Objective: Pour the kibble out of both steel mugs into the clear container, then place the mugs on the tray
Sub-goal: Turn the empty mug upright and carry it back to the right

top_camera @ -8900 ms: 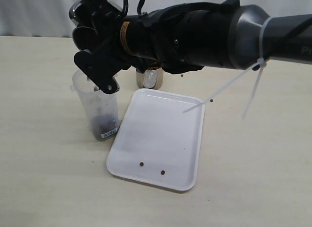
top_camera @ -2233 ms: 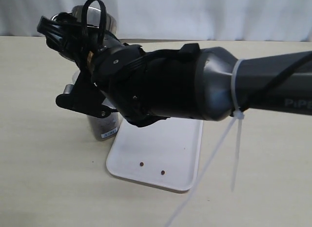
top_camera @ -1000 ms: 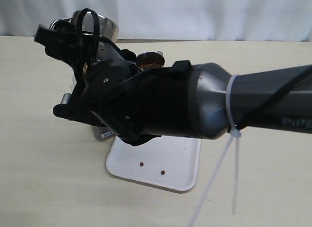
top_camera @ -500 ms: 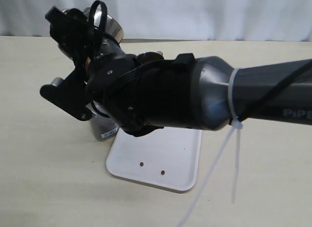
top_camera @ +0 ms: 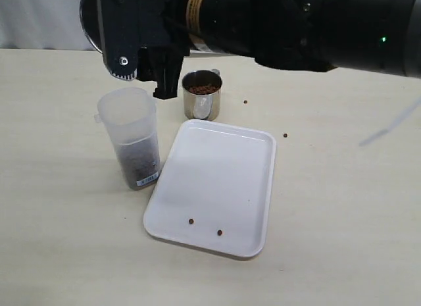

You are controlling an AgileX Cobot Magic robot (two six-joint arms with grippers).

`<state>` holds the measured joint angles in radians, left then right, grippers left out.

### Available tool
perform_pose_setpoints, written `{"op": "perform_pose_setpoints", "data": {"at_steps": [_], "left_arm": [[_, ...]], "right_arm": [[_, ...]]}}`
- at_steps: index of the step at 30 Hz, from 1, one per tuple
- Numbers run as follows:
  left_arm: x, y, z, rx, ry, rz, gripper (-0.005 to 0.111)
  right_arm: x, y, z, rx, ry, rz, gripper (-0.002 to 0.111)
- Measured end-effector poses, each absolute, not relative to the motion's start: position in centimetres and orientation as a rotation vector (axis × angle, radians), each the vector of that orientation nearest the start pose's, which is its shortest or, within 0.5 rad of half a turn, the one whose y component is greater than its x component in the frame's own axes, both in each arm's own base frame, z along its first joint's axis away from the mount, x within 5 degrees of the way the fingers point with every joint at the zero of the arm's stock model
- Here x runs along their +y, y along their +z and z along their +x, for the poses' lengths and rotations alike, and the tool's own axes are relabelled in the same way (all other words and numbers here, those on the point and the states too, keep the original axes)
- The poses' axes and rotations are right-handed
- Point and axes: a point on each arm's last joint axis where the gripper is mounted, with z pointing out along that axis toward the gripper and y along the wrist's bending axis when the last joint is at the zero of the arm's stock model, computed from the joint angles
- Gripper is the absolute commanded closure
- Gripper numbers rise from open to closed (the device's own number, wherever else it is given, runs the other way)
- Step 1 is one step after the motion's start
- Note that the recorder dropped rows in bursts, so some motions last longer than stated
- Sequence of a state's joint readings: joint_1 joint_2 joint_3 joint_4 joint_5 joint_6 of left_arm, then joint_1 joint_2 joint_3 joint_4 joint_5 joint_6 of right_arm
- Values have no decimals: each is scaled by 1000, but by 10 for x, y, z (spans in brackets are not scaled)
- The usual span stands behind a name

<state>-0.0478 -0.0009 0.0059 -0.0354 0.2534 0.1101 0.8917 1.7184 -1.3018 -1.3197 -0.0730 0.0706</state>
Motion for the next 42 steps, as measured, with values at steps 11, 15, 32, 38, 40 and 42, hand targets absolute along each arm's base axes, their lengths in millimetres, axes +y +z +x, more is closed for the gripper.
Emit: {"op": "perform_pose_setpoints", "data": {"at_steps": [11, 15, 32, 38, 40, 42], "left_arm": [[-3, 188, 55, 1738, 13, 114, 107], [-3, 188, 55, 1738, 13, 114, 107], [-3, 188, 55, 1738, 13, 114, 107], [-3, 188, 55, 1738, 13, 114, 107], [-3, 188, 55, 1738, 13, 114, 107], [-3, 188, 55, 1738, 13, 114, 107]], "right_arm": [[226, 271, 315, 1572, 243, -1069, 103], [165, 235, 325, 1665, 385, -886, 103], [74, 69, 329, 1949, 562, -738, 103], [73, 66, 330, 1962, 552, -735, 103], [74, 64, 330, 1956, 565, -728, 103], [75, 61, 331, 1945, 583, -719, 100]]}}
